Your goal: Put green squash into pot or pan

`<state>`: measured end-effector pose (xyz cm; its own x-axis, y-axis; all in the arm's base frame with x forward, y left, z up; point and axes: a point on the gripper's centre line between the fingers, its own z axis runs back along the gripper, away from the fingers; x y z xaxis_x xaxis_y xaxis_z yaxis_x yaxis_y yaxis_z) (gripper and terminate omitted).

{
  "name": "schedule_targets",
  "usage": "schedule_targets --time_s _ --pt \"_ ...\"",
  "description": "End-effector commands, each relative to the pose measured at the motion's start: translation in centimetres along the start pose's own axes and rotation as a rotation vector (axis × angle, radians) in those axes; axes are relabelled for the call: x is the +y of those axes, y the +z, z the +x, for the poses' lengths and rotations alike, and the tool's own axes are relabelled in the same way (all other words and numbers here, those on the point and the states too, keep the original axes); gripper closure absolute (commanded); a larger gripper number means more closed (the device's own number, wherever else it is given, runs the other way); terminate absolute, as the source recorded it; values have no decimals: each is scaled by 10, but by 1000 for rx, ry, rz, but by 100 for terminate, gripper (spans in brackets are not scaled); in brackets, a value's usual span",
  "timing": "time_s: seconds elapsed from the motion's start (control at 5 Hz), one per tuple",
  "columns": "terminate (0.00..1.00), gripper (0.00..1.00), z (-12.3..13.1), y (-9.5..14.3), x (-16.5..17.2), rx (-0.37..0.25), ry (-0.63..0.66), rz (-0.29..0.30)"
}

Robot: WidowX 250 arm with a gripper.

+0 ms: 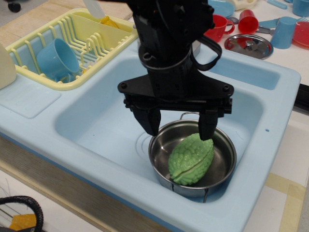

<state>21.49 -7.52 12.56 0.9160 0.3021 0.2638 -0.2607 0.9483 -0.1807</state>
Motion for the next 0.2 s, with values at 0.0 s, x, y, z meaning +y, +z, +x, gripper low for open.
schedule_targets --time_s 0.0 --pt "100 0 4 2 -1 -13 3 -8"
